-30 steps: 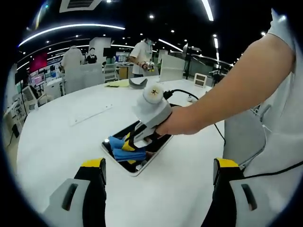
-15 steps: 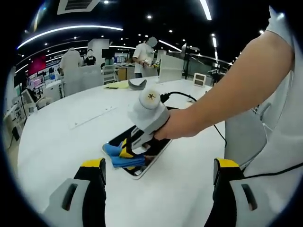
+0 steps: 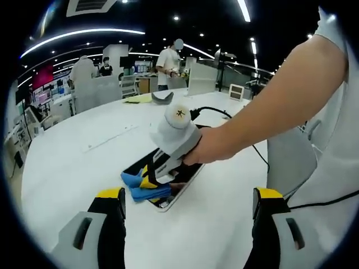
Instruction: Wipe the mirror surface with the cleaning cloth until all visible marks leave the cleaned area.
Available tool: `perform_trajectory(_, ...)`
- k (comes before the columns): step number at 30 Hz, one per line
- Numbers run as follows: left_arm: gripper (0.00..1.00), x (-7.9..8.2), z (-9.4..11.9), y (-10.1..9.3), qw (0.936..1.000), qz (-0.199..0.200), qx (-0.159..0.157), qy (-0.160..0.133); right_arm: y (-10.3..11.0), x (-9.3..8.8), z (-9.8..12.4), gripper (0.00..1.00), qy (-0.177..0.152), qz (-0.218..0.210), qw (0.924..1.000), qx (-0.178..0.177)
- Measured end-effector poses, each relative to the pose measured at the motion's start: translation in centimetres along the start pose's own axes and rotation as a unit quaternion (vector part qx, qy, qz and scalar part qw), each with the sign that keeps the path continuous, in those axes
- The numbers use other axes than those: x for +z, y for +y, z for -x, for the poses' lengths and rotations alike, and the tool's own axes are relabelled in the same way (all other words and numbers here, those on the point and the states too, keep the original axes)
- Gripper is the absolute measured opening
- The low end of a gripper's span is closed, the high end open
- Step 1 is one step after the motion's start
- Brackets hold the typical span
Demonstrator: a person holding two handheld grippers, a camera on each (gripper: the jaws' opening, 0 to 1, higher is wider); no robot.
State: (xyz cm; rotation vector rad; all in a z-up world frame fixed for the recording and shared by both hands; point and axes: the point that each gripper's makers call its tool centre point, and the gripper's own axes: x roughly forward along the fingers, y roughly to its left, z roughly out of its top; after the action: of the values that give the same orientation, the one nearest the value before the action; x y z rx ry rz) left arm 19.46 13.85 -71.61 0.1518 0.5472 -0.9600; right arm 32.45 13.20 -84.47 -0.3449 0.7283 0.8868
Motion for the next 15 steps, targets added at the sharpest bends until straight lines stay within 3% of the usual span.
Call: perform_trajectory(15, 0.94, -0.09, 0.05, 0.41, 1.0000, 0.003, 0.003, 0.000, 0.04, 0.05, -0.02, 0.02, -0.001, -0.004, 1.0000, 0.005)
